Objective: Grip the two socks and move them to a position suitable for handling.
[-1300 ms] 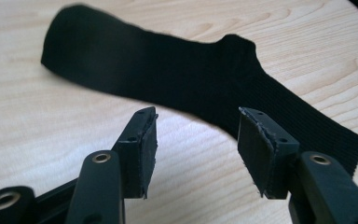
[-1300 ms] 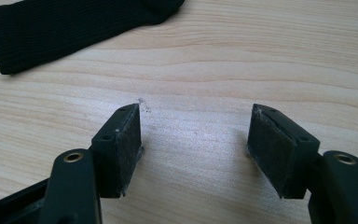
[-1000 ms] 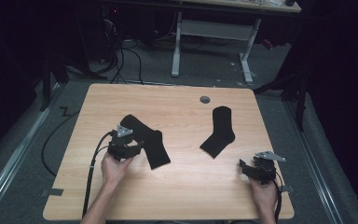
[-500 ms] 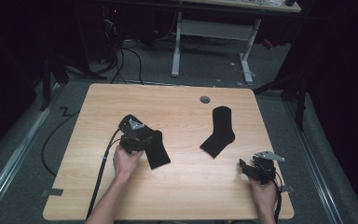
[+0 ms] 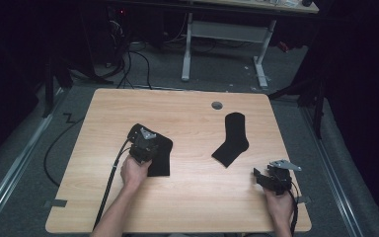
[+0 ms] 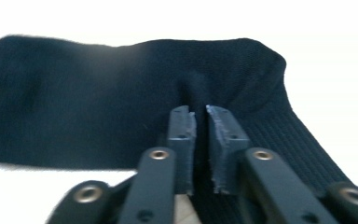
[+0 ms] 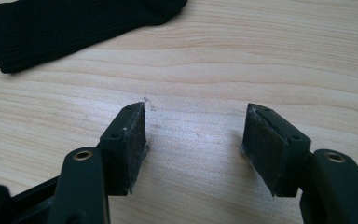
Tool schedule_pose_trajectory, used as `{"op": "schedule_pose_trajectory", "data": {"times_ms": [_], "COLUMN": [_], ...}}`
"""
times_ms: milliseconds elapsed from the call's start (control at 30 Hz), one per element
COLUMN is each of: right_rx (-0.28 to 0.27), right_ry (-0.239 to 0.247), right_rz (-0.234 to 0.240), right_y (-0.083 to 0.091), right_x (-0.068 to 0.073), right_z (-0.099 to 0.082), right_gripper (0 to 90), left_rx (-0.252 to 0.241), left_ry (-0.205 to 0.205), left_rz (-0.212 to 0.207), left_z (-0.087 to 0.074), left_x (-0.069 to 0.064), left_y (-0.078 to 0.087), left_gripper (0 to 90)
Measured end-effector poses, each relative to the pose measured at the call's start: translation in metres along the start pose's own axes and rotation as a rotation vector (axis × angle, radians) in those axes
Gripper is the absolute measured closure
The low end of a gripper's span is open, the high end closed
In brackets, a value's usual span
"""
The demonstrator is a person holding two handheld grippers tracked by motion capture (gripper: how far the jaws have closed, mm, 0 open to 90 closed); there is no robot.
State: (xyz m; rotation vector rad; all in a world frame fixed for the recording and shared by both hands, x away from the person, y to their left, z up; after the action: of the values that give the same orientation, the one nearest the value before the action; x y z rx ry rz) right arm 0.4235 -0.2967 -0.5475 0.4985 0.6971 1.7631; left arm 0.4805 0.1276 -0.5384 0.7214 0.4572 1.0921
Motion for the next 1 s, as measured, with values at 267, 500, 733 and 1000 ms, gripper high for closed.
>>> {"op": "schedule_pose_trajectory", "data": {"times_ms": [267,500,733,1000], "right_rx": [0.000,0.000,0.000,0.000], "right_ry": [0.001,0.003,0.003,0.002], "right_rz": [0.001,0.002,0.001,0.001], "right_y": [0.000,0.000,0.000,0.000], "right_x": [0.000,0.000,0.000,0.001], "right_z": [0.000,0.000,0.000,0.000], "right_gripper": [39.6,39.6,39.6,39.6], "left_rx": [-0.012,-0.076,-0.161,-0.200], "left_ry": [-0.043,-0.057,-0.060,-0.085], "left_rz": [-0.066,-0.130,-0.210,-0.265], "left_z": [0.002,0.011,0.030,0.048], "left_x": [-0.012,-0.027,-0.049,-0.071], "left_y": [0.008,0.030,0.055,0.067], "left_gripper": [87.2,87.6,87.6,87.6]}}
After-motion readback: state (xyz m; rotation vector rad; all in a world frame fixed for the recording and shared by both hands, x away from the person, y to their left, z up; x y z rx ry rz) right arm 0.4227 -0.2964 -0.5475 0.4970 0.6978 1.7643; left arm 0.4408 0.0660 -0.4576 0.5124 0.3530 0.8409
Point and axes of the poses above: each handheld gripper's, and its own axes: y roughly backward along the jaws, z roughly out of its top, x roughly to its left, the point moved 6 cm from there along -y, roughly forward along the jaws, and after that the axes turned 1 degree about x, right-handed, at the moved point
